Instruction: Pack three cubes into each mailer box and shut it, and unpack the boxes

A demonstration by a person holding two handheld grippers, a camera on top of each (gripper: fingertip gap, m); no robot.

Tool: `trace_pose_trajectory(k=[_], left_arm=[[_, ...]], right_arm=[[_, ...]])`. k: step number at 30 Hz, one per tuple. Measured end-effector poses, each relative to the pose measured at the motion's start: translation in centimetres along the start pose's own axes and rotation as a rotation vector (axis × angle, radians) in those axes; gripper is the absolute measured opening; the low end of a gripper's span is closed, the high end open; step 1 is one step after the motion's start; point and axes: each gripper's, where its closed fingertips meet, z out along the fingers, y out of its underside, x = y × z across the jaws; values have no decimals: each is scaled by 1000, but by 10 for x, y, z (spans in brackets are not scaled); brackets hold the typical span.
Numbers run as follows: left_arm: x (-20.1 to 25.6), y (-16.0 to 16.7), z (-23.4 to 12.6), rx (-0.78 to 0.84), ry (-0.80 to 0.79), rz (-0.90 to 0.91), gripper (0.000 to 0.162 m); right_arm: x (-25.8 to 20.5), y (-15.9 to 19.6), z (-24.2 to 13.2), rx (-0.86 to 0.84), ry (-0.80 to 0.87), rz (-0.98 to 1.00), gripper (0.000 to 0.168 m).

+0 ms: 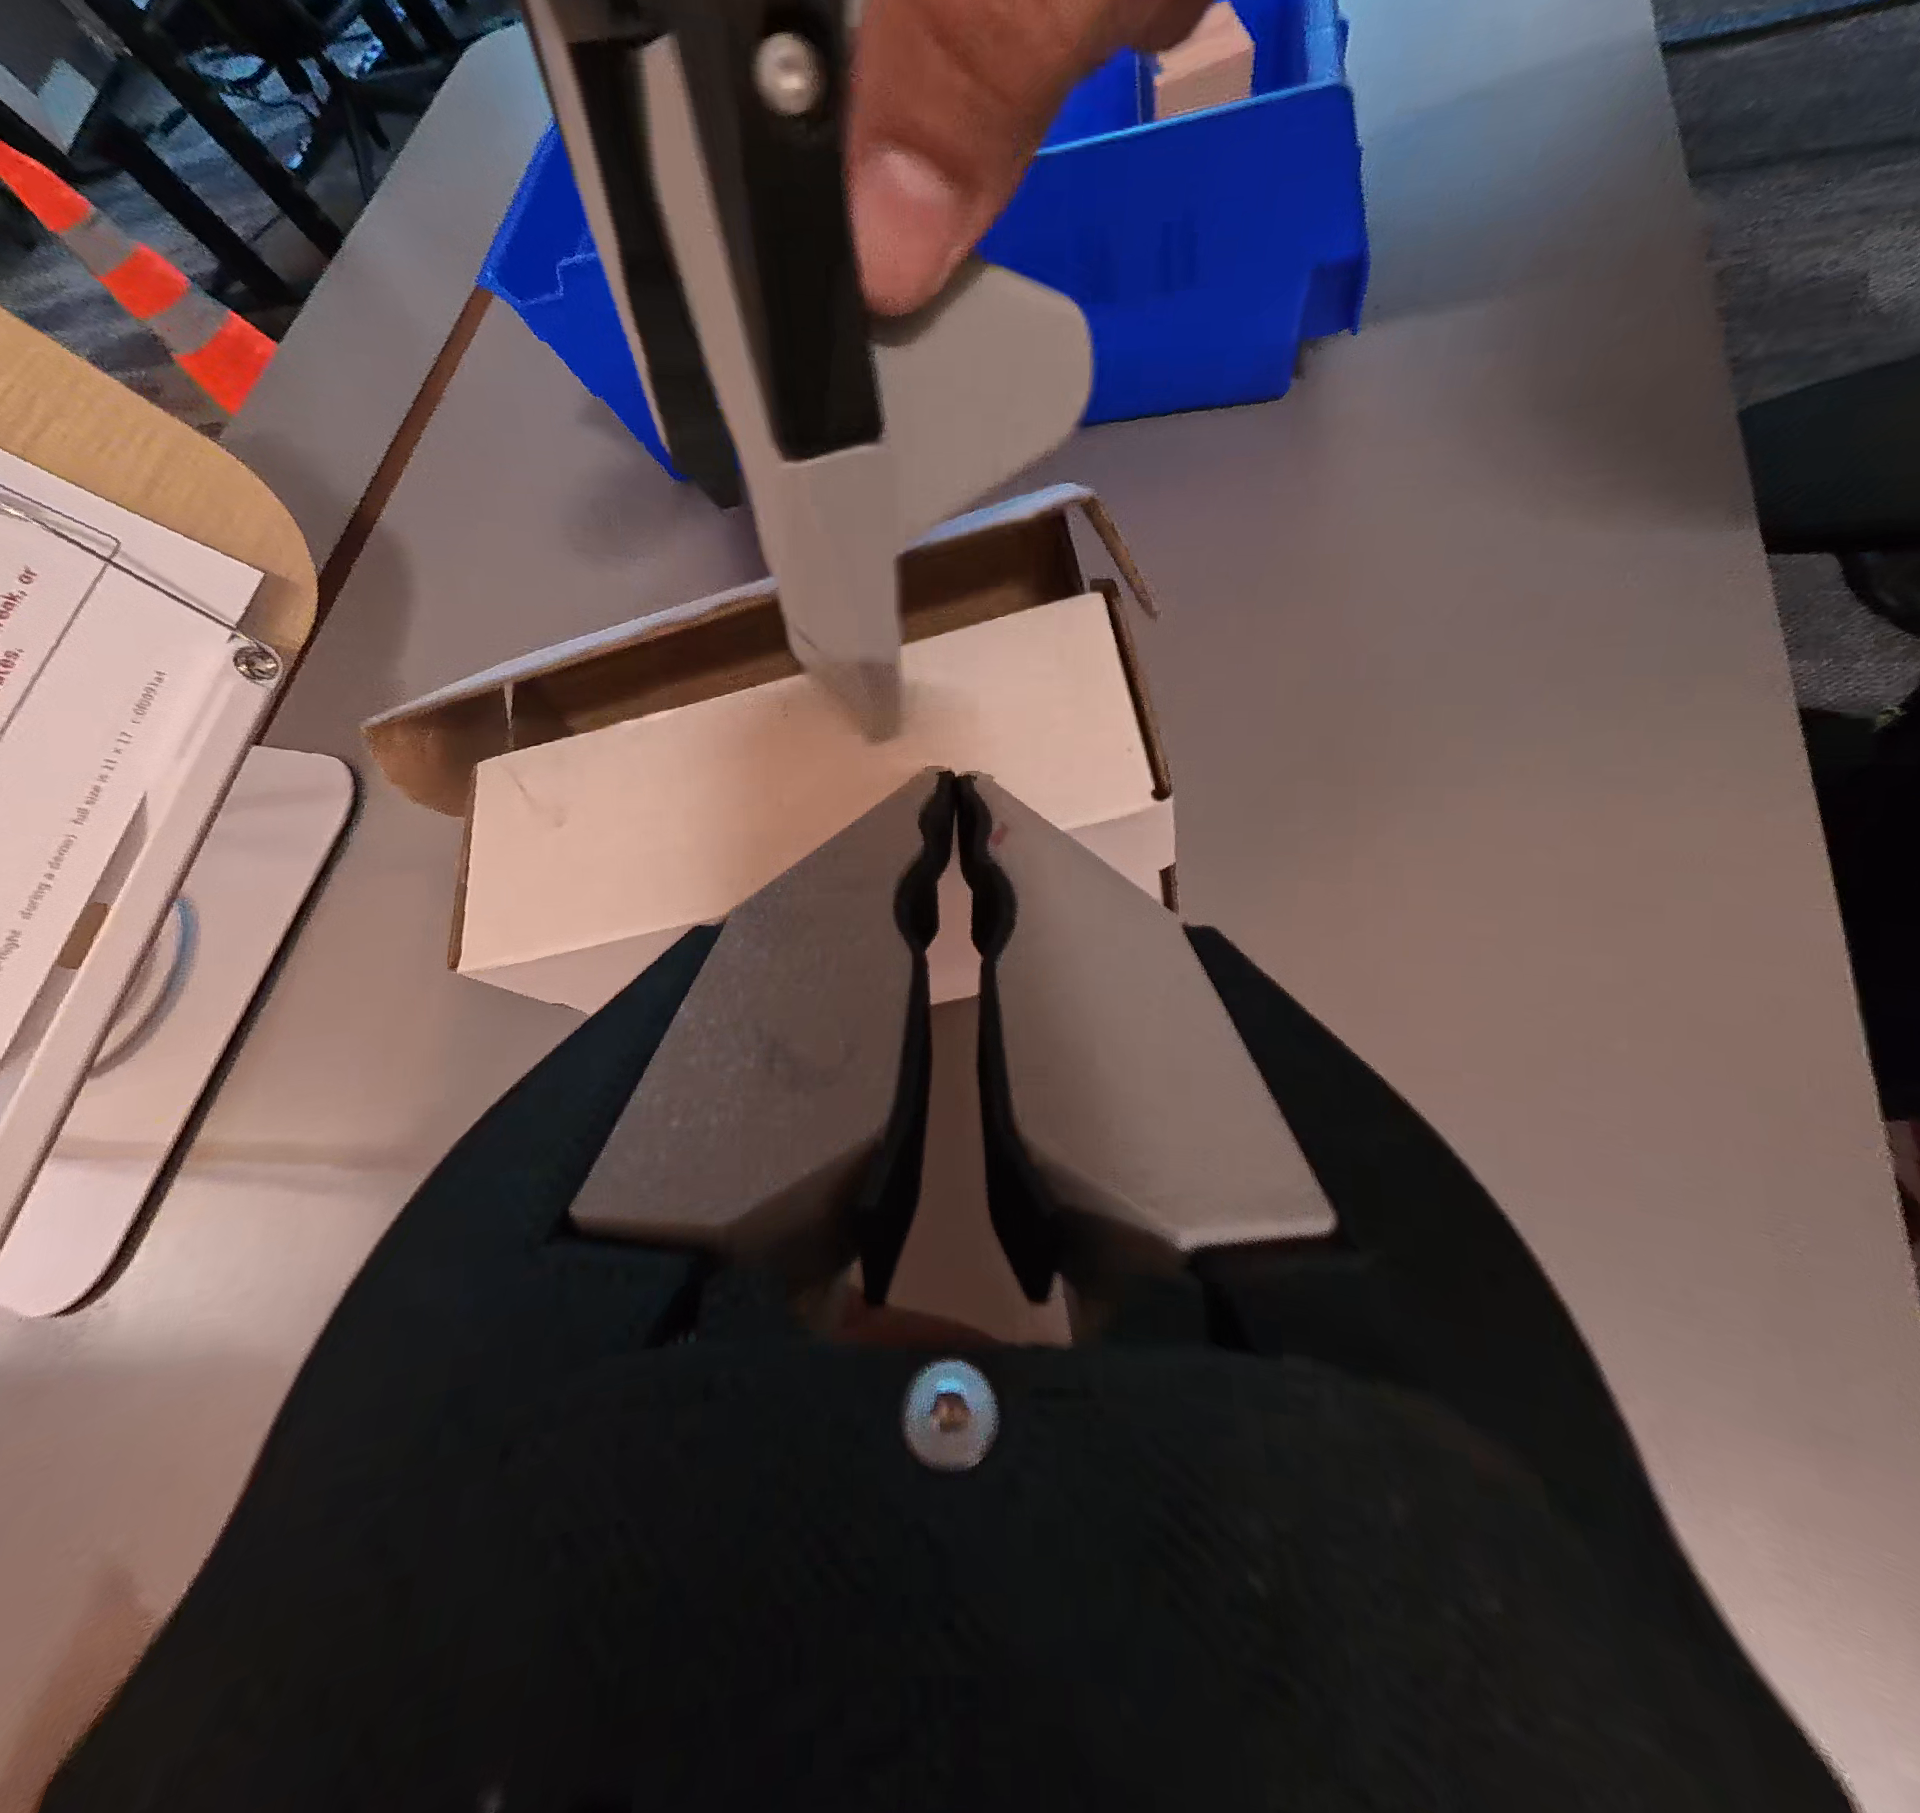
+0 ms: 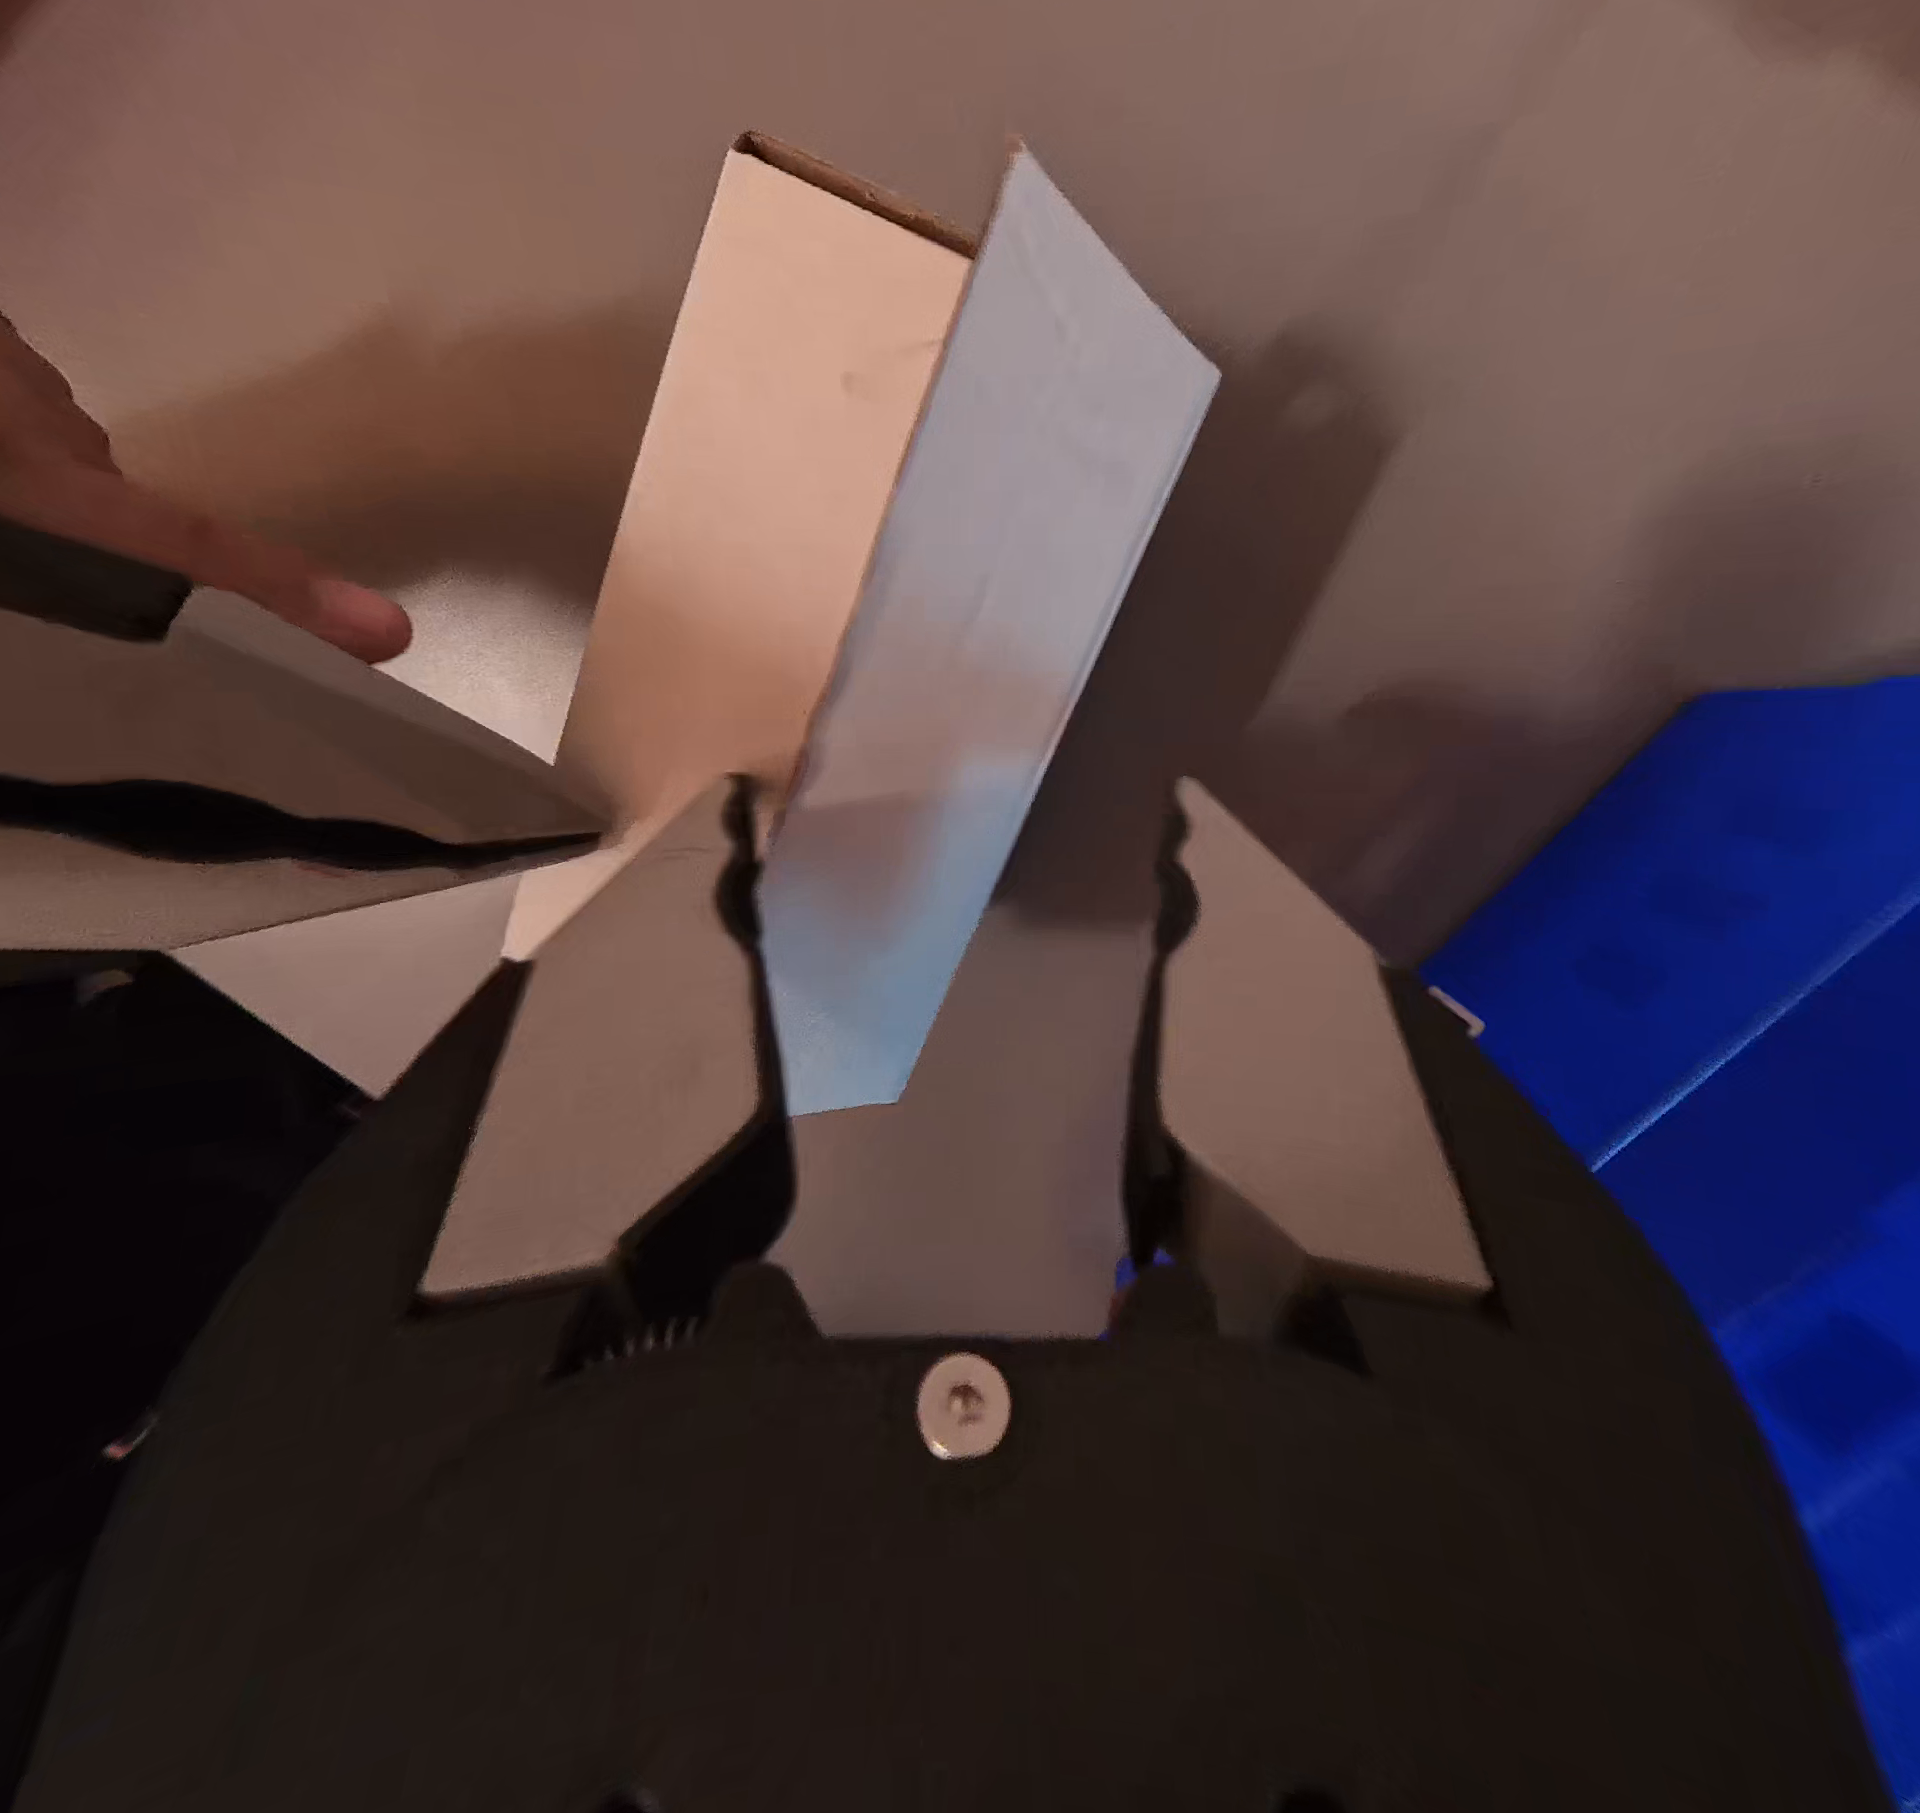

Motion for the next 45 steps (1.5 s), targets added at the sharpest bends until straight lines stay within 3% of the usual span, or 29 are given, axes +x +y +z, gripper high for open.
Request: trace_pose_trajectory(k=[2, 6, 9, 14, 22, 25, 35, 39, 42, 45], left_arm=[[0, 0, 0, -14, -16, 13, 0], [0, 0, 0, -24, -27, 21, 0], [0, 0, -1, -17, -27, 15, 0], [9, -3, -1, 7, 8, 19, 0], [14, -5, 0, 40, 62, -6, 0], [13, -4, -1, 46, 49, 1, 0], [14, -4, -1, 75, 30, -54, 0], [14, -5, -3, 69, -10, -6, 0], [18, -4, -7, 41, -31, 36, 0], [24, -15, -21, 69, -2, 7, 16]], right_arm=[[-4, -1, -2, -34, -26, -5, 41], [2, 3, -6, -96, -43, 15, 30], [-20, -15, -21, 31, -381, 154, 14], [-16, -21, -14, 167, -618, 293, 0], [-46, -32, -9, 248, -1065, 465, 2], [-47, -35, -10, 271, -1163, 513, 8], [-49, -35, -4, 300, -1227, 559, 3], [-57, -35, -12, 272, -1232, 494, 30], [-44, -43, -32, 351, -1079, 380, 47], [-31, -50, -67, 458, -1018, 302, 56]])
